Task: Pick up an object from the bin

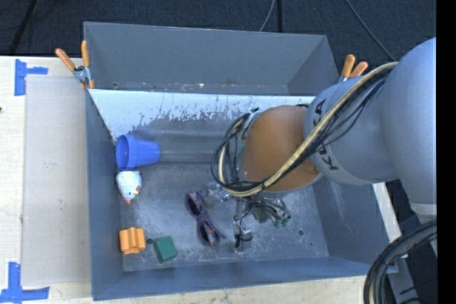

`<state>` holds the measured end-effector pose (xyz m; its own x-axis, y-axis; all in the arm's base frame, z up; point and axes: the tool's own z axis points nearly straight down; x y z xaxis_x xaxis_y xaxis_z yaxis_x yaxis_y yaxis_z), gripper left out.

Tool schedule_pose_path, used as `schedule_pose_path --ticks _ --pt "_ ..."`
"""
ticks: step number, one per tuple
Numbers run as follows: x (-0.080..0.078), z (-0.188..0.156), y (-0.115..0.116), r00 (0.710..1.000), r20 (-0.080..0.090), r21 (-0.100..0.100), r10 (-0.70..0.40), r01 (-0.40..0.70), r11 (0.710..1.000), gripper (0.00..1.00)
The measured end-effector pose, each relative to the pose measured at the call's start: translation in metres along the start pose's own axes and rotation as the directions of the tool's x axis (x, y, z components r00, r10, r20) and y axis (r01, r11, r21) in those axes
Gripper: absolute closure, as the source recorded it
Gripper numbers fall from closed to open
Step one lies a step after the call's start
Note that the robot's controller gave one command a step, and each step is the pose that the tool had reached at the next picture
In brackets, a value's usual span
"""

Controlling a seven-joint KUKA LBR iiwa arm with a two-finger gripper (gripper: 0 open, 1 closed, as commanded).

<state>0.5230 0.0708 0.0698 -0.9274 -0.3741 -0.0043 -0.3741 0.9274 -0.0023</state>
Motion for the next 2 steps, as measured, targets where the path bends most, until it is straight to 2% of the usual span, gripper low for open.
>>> schedule_pose_path --ticks 1,2 --pt "-0.0219 -0.0073 0.0206 0.999 -0.001 0.001 -0.034 0.034 0.999 0.0" --pt "-0.031 -0.0012 0.0244 0.93 -0.002 -0.001 0.367 -0.367 0.93 1.0"
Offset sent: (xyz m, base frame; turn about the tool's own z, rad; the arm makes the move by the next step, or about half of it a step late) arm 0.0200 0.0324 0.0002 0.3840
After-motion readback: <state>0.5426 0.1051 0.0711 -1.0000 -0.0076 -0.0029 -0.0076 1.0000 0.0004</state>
